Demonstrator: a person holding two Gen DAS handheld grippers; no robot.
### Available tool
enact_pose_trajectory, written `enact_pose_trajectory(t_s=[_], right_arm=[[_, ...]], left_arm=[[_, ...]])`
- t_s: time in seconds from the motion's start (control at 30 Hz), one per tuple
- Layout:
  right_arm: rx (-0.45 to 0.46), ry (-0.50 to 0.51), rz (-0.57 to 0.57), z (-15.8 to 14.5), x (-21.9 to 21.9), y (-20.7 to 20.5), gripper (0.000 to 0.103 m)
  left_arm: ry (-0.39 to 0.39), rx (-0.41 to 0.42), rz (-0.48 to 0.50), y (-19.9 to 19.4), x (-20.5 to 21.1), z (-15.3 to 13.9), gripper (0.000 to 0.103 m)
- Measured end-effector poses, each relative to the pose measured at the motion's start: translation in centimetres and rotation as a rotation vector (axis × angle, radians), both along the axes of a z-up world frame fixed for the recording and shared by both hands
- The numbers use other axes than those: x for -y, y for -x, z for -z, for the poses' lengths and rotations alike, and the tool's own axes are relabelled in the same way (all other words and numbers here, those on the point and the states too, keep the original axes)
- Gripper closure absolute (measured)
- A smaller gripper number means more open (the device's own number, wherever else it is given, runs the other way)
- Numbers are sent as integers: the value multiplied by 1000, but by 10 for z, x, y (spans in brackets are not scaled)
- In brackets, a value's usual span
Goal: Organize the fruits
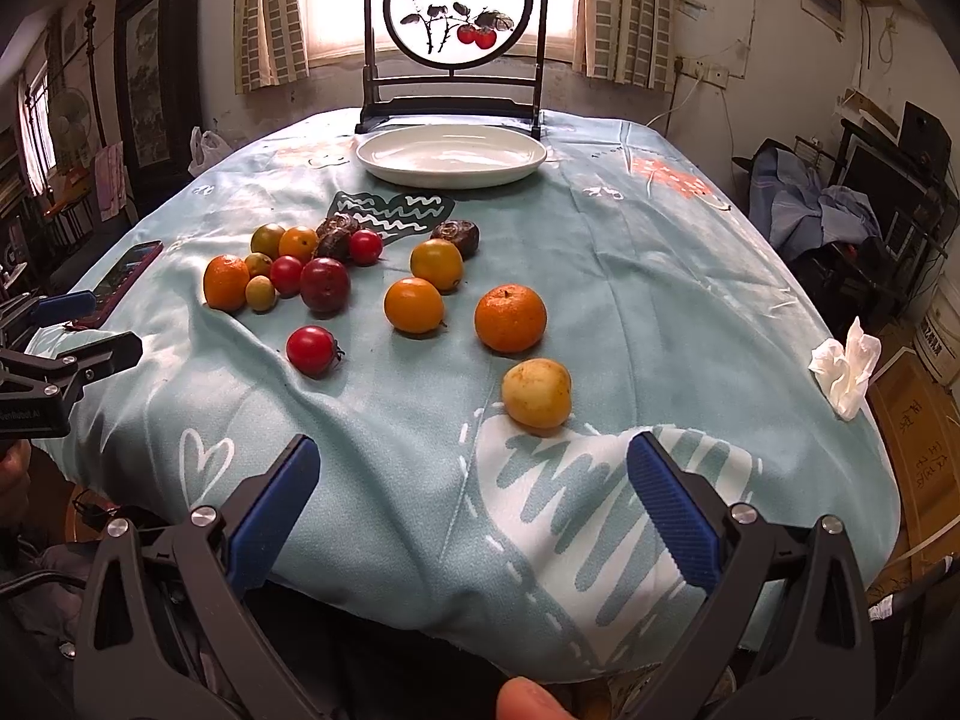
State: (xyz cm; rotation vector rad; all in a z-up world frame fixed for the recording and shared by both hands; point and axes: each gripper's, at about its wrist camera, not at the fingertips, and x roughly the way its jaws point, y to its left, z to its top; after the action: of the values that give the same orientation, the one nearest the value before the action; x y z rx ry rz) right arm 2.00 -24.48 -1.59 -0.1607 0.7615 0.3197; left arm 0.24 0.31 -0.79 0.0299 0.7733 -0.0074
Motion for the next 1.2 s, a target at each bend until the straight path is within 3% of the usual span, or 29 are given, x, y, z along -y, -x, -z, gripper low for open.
enact_pose_trajectory(t_s=[1.2], right_arm=[[-14,-9,0,6,1,1,1]], left_arm=[[-7,-15,2,0,0,6,2]])
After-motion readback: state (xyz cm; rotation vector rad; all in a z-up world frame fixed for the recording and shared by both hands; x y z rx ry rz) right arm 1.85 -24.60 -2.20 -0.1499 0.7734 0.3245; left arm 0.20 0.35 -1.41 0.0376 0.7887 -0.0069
